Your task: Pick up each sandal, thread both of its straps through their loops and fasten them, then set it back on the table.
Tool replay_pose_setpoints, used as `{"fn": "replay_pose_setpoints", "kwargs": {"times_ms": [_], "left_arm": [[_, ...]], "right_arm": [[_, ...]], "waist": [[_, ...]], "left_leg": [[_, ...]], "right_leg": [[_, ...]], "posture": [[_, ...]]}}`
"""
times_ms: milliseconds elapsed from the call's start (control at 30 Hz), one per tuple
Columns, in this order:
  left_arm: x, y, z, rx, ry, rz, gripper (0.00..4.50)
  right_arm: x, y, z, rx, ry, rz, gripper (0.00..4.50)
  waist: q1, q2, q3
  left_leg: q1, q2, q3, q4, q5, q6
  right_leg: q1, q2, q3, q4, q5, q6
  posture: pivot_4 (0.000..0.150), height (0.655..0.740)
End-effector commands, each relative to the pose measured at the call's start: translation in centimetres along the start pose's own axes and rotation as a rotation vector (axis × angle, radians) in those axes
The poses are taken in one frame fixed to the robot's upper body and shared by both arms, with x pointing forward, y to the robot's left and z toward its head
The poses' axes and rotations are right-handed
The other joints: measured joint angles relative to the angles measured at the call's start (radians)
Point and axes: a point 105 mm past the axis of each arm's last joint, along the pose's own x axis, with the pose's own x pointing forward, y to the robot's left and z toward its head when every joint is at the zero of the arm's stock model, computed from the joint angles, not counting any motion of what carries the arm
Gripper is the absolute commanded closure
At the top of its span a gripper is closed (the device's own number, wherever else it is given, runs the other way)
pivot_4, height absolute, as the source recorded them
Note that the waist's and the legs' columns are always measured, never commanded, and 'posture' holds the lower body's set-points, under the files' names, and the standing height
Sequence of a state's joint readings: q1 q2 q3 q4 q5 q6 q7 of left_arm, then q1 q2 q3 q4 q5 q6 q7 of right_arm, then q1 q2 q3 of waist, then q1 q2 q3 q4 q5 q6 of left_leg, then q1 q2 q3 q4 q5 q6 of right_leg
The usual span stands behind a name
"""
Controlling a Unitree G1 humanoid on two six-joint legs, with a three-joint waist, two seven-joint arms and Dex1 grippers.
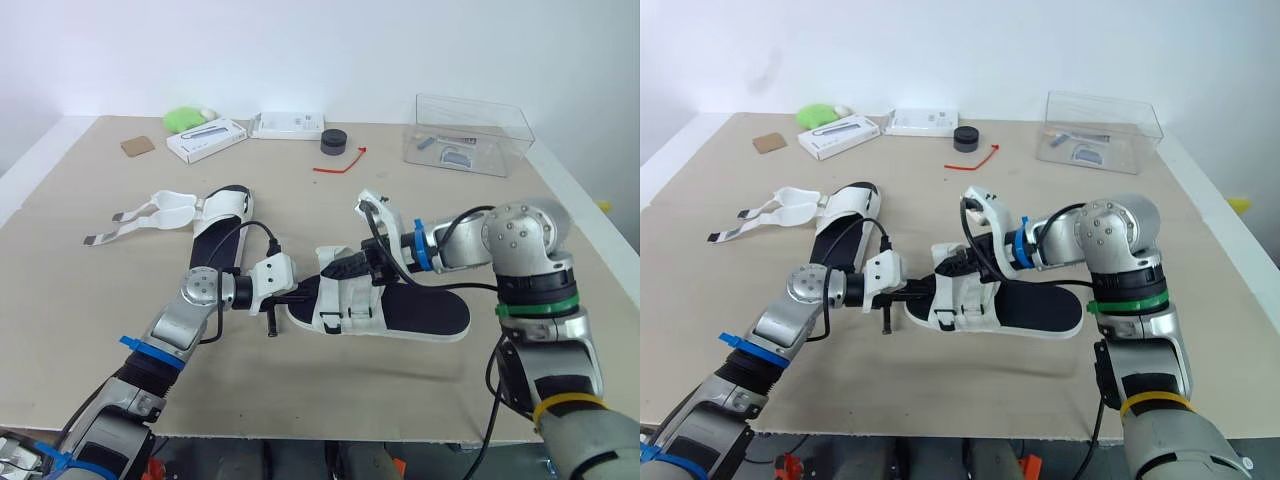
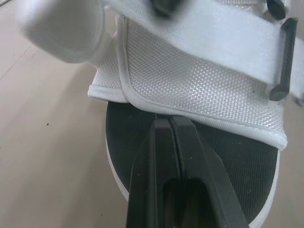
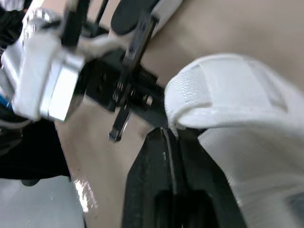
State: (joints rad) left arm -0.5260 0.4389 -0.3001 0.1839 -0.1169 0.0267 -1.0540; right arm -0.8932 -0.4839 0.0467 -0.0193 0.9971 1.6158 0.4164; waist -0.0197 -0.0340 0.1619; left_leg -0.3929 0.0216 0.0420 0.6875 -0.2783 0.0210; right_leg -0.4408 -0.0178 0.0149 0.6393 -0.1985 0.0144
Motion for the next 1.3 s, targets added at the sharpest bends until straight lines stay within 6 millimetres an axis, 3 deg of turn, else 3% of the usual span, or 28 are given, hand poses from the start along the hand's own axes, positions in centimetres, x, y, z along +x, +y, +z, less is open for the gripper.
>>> {"fn": "replay_pose_setpoints", "kwargs": {"times_ms": [33, 300, 533, 633, 733, 833, 900, 1033, 1133, 1300], "left_arm": [[0.0, -0.6, -1.9, -0.034, 0.075, -0.005, 4.50], [0.1, -0.9, -1.9, -0.035, 0.074, -0.016, 4.50], [0.2, -0.7, -1.9, -0.035, 0.076, -0.017, 4.50], [0.2, -0.7, -1.9, -0.034, 0.077, -0.019, 4.50], [0.2, -0.7, -1.9, -0.033, 0.078, -0.019, 4.50], [0.1, -0.6, -1.9, -0.031, 0.081, -0.021, 4.50], [0.0, -0.5, -1.9, -0.030, 0.082, -0.022, 4.50], [0.0, -0.4, -1.9, -0.025, 0.084, -0.025, 4.50], [0.2, -0.2, -1.8, -0.022, 0.080, -0.029, 4.50], [0.5, -0.1, -1.6, -0.021, 0.071, -0.036, 4.50]], "right_arm": [[-0.2, 0.8, -0.3, -0.055, -0.026, -0.001, 4.38], [0.4, 1.4, -2.6, -0.086, -0.013, -0.009, 4.38], [0.0, 2.0, -2.8, -0.119, -0.008, -0.002, 4.38], [-1.2, 2.7, -2.5, -0.174, 0.001, 0.011, 3.54], [-2.6, 3.2, -1.9, -0.201, -0.016, 0.032, 2.28], [-4.8, 4.0, -1.3, -0.216, -0.053, 0.085, 0.70], [-6.0, 4.8, -1.4, -0.208, -0.070, 0.162, 0.04], [-7.2, 6.2, -3.7, -0.138, -0.018, 0.327, 0.04], [-5.7, 6.2, -7.2, -0.072, 0.074, 0.344, 0.04], [-2.1, 2.8, -8.1, -0.058, 0.034, 0.115, 0.04]], "waist": [[0.000, 0.000, 0.000], [0.000, 0.000, 0.000], [-0.001, 0.000, 0.000], [0.000, 0.000, 0.000], [0.000, 0.000, 0.000], [0.001, 0.000, 0.000], [0.000, 0.000, 0.000], [0.001, 0.000, 0.000], [0.002, -0.001, -0.001], [0.001, 0.000, -0.001]], "left_leg": [[0.000, 0.000, 0.000, 0.000, 0.000, 0.000], [0.000, 0.000, 0.000, 0.000, 0.000, 0.000], [0.000, 0.000, -0.001, 0.000, 0.000, 0.000], [0.000, 0.000, 0.000, 0.000, 0.000, 0.000], [0.000, -0.001, 0.000, 0.000, 0.000, 0.000], [0.000, -0.001, -0.001, 0.000, 0.000, 0.000], [0.000, -0.001, -0.001, 0.000, 0.000, 0.000], [0.000, -0.001, -0.001, 0.000, 0.000, 0.000], [0.001, 0.000, -0.002, 0.000, 0.000, 0.000], [0.001, -0.001, -0.001, 0.001, 0.001, 0.002]], "right_leg": [[0.000, 0.000, 0.000, 0.000, 0.000, 0.000], [0.000, 0.000, 0.000, 0.000, -0.001, 0.002], [0.000, 0.001, 0.000, 0.000, -0.001, 0.002], [0.000, 0.001, 0.000, 0.000, -0.001, 0.002], [0.000, 0.001, 0.000, 0.000, -0.002, 0.002], [0.000, 0.000, -0.001, 0.000, -0.002, 0.002], [0.000, 0.001, -0.001, 0.000, -0.002, 0.002], [0.001, 0.000, -0.001, 0.000, -0.002, 0.002], [0.002, 0.000, -0.002, -0.001, -0.002, 0.002], [0.002, 0.000, -0.001, -0.001, 0.000, 0.004]], "posture": [[0.150, 0.7400], [0.150, 0.7400], [0.150, 0.7400], [0.150, 0.7400], [0.150, 0.7400], [0.150, 0.7400], [0.150, 0.7400], [0.150, 0.7400], [0.150, 0.7400], [0.150, 0.7400]]}}
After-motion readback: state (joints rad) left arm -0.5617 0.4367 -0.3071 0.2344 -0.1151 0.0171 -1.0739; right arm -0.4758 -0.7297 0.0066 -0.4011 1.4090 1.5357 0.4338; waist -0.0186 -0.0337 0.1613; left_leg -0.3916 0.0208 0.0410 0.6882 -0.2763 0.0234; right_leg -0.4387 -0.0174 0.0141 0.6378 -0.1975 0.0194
